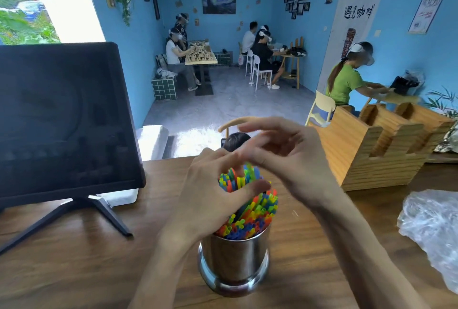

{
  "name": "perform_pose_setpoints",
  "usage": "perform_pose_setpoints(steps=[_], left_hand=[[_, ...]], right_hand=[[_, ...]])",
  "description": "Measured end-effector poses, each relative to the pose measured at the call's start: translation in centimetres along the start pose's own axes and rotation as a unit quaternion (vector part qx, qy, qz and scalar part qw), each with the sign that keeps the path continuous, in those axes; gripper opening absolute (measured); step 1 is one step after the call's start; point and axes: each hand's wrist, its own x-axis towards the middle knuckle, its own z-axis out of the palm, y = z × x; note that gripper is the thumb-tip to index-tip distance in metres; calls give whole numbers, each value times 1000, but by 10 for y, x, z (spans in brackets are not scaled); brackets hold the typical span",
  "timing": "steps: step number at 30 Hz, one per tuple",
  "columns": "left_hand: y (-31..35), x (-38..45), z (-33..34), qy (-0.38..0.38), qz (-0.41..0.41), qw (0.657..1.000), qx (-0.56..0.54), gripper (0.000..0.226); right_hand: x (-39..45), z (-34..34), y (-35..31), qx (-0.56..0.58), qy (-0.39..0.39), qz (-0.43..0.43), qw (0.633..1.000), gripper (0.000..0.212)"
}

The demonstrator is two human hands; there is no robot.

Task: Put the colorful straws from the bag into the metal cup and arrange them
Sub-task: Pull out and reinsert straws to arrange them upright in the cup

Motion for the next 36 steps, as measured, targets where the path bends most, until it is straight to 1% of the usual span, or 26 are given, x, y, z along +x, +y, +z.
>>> perform_pose_setpoints(steps=[2,4,6,8,10,11,13,15,16,17,18,20,21,23,25,26,27,28,30,31,32,33,35,36], left_hand=[[5,0,2,21,-7,999,-46,37],[8,-2,1,50,-21,993,-103,22],[8,-2,-5,101,-32,977,-184,9],[6,-1,-11,152,-43,958,-238,6],[1,-1,-17,189,-52,938,-286,7],[0,-1,-19,201,-56,926,-314,11],[-4,0,-23,218,-63,909,-349,20],[-8,1,-25,224,-78,908,-346,16],[-11,1,-25,218,-86,914,-331,12],[-12,1,-26,199,-95,924,-313,9],[-14,1,-28,166,-105,936,-293,10],[-14,0,-30,69,-125,959,-244,12],[-14,0,-31,16,-132,969,-209,13],[-13,-2,-30,-67,-131,980,-134,18],[-11,-4,-28,-112,-122,984,-71,24],[-10,-5,-27,-126,-117,984,-45,24],[-9,-5,-27,-133,-111,984,-27,22],[-9,-5,-27,-132,-105,985,-16,18],[-10,-4,-28,-109,-102,989,-11,12],[-11,-4,-28,-94,-101,990,-16,11],[-12,-4,-27,-78,-97,992,-22,12],[-12,-4,-26,-65,-91,993,-26,12],[-10,-4,-26,-47,-78,996,-23,14],[-10,-5,-26,-44,-73,996,-21,13]], right_hand=[[-2,12,4,-31,-16,4,999,23],[-2,10,8,-35,-18,23,999,20],[-2,0,10,-36,-51,72,995,22],[-6,-11,15,-67,-93,113,987,27],[-9,-20,20,-72,-117,125,983,28],[-9,-25,22,-60,-115,127,983,26],[-8,-36,22,-20,-83,136,987,18],[-6,-47,21,44,-23,155,987,6],[-5,-51,19,74,11,164,984,9],[-4,-55,18,101,38,170,980,16],[-3,-59,17,128,58,168,976,22],[0,-61,16,182,98,147,967,32],[2,-59,14,194,119,132,965,32],[4,-51,12,177,145,95,969,23],[5,-43,11,144,148,63,976,18],[4,-39,11,128,147,48,980,19],[3,-37,12,106,142,31,984,24],[1,-35,15,78,134,9,988,33],[-3,-26,21,26,110,-17,993,53],[-7,-20,26,3,96,-12,995,57],[-12,-14,31,-22,81,-2,996,54],[-17,-9,36,-60,63,10,996,42],[-26,-6,47,-175,21,4,984,13],[-29,-7,51,-211,8,-2,977,13]])
